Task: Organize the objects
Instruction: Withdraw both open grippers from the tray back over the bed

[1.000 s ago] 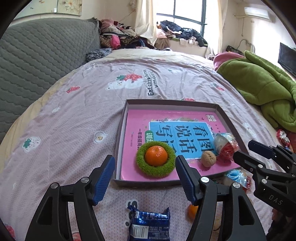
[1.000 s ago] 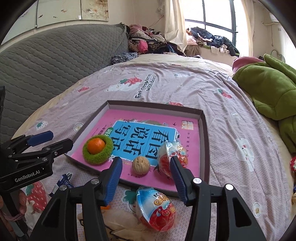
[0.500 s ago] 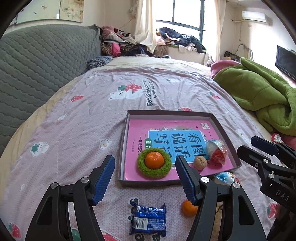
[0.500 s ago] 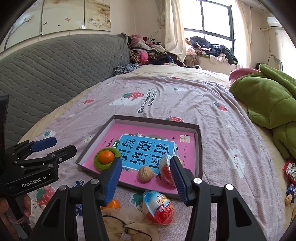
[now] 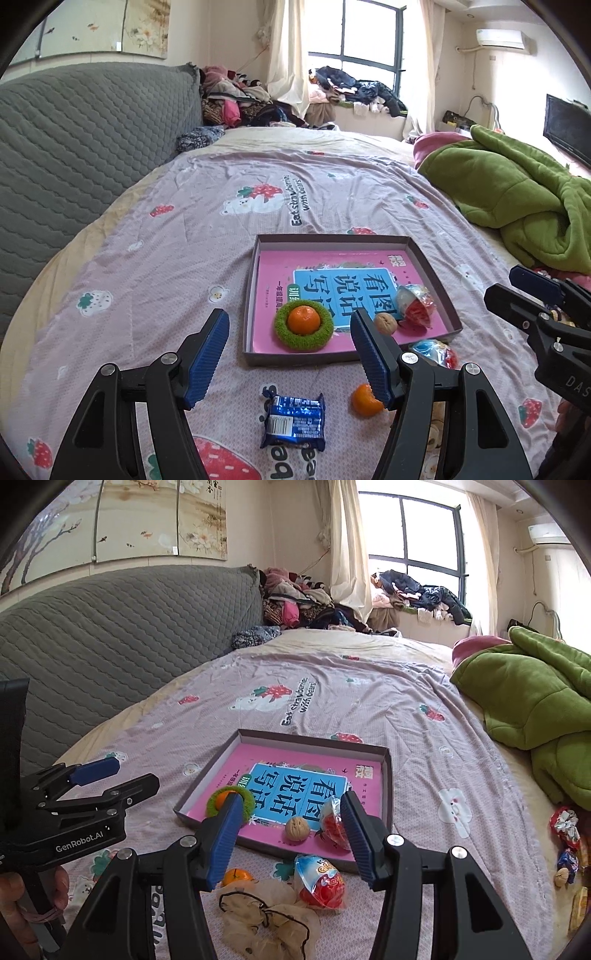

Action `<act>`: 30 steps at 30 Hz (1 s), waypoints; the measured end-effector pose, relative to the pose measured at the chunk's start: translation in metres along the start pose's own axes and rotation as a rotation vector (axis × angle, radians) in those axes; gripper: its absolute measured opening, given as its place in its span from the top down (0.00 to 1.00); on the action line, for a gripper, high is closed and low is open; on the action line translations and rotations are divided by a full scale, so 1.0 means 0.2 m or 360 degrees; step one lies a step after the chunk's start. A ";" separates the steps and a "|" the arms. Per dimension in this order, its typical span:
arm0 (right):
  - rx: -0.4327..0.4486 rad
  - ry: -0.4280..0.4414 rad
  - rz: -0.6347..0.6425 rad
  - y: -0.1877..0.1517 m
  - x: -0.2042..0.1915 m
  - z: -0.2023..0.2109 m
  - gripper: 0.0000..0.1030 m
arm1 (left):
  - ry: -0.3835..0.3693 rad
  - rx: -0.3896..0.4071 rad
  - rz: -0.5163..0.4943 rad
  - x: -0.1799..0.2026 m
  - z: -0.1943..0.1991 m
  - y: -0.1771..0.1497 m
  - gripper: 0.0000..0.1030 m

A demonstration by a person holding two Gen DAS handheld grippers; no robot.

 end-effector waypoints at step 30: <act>-0.0005 -0.0010 0.0018 -0.10 -0.11 0.20 0.46 | 0.0003 -0.0007 -0.0004 -0.04 0.19 -0.12 0.32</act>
Point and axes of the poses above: each gripper's, at about its wrist camera, not at the fingertips, and z roughly against the way its jaws point, x to its right, y to its top, the point moved 2 cm from there along -z, roughly the way its jaws point, and after that the axes turned 6 degrees about z, right-handed, at the moved point
